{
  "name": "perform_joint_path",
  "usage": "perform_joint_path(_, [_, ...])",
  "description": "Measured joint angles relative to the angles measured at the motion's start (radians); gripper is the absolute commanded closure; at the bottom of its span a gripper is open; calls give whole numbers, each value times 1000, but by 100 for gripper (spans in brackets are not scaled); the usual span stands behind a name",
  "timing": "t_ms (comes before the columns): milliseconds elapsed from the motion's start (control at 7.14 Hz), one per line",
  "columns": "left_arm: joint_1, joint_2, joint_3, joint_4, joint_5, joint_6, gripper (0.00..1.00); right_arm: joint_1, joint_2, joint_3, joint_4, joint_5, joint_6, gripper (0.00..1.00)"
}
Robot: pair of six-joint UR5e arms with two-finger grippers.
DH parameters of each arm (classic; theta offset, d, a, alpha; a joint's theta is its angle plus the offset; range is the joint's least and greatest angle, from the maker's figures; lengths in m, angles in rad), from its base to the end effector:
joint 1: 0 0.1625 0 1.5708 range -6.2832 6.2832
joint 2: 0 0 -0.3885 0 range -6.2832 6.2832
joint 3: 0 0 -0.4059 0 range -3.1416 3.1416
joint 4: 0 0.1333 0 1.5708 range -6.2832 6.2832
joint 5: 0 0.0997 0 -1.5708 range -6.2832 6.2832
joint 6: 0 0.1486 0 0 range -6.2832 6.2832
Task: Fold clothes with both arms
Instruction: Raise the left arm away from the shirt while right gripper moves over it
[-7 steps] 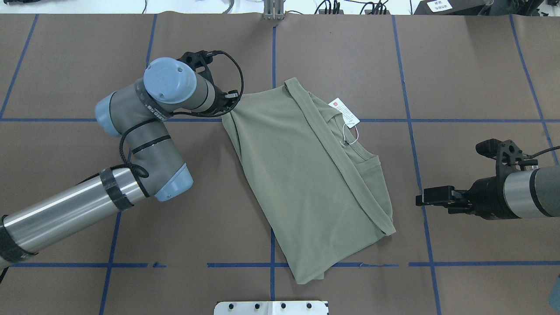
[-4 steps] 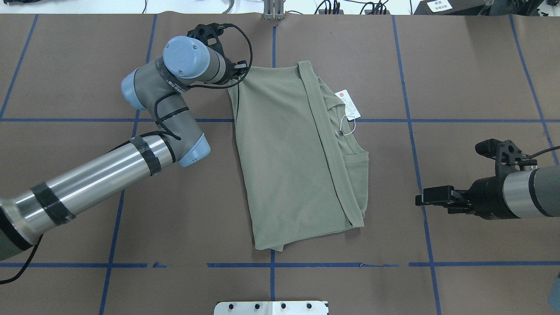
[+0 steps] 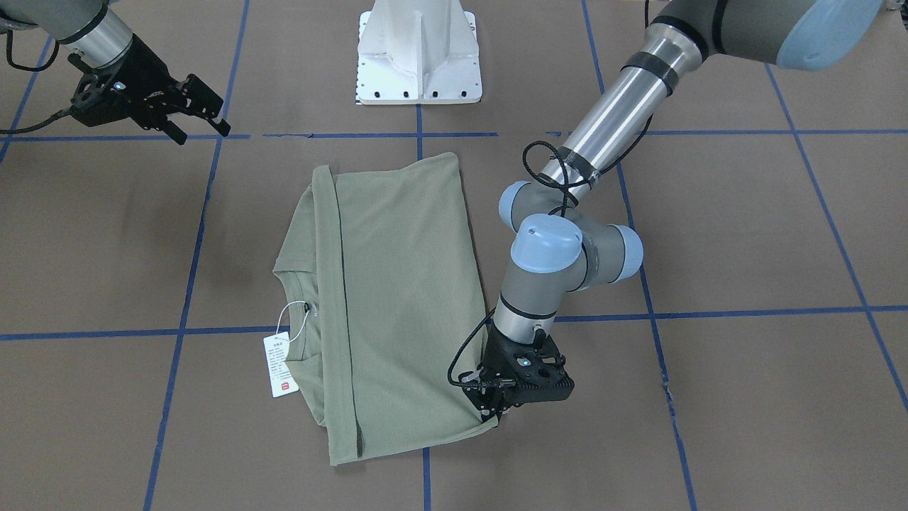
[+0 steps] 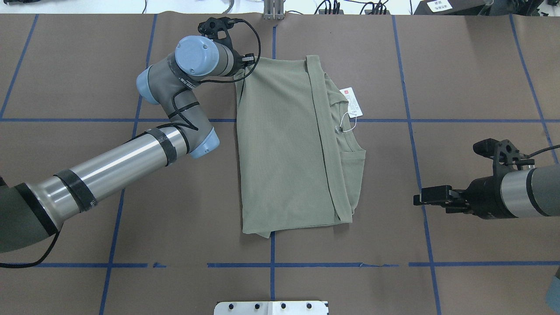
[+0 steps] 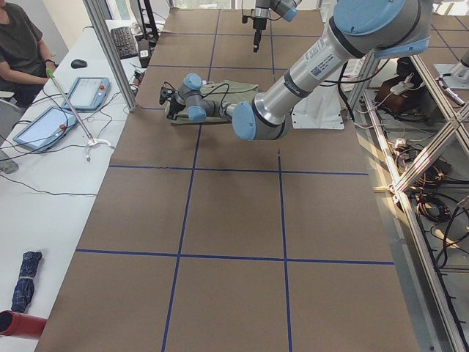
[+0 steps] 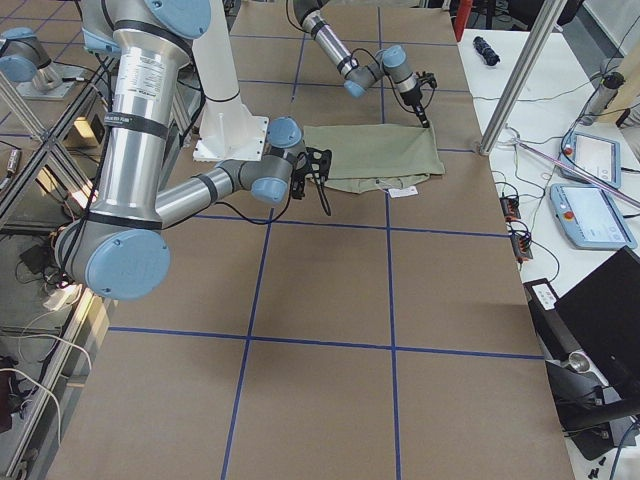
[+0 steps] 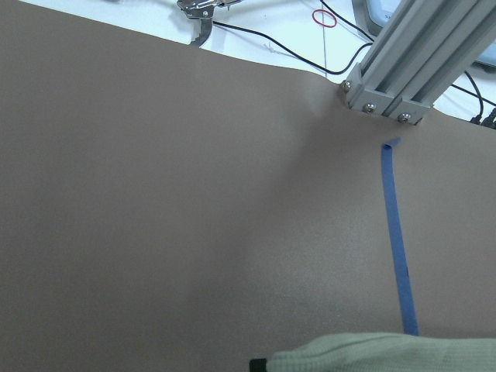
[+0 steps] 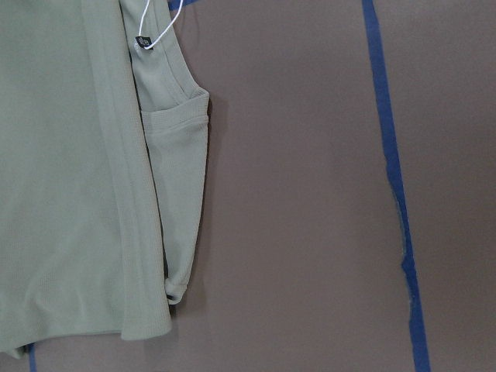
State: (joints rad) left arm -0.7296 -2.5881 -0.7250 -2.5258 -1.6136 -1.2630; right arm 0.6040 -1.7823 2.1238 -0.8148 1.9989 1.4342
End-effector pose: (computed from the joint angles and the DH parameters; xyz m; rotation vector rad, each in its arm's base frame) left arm 0.5918 -0.6994 0.2712 0.5283 1.0030 -0.3519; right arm -0.3434 -0.3240 0.3793 0.0328 -1.1445 0.1805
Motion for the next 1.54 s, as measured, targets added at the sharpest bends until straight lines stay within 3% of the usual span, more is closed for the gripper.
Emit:
perform_joint_path(140, [0, -9, 8, -5, 1, 13, 79, 0, 10, -6, -1, -1, 0, 0])
perform_joint_path(280, [0, -21, 16, -6, 1, 18, 1, 0, 19, -12, -1, 0, 0, 0])
perform_joint_path(700, [-10, -31, 33, -5, -2, 106, 0, 0, 39, -20, -6, -4, -1, 0])
perform_joint_path(1120, [-57, -34, 30, 1, -91, 166, 0, 1, 86, -43, -38, -7, -8, 0])
perform_joint_path(1400, [-89, -10, -35, 69, -164, 218, 0, 9, 177, -55, -202, -9, -40, 0])
perform_joint_path(1540, [-95, 46, -149, 150, -209, 238, 0, 12, 257, -62, -323, -15, -76, 0])
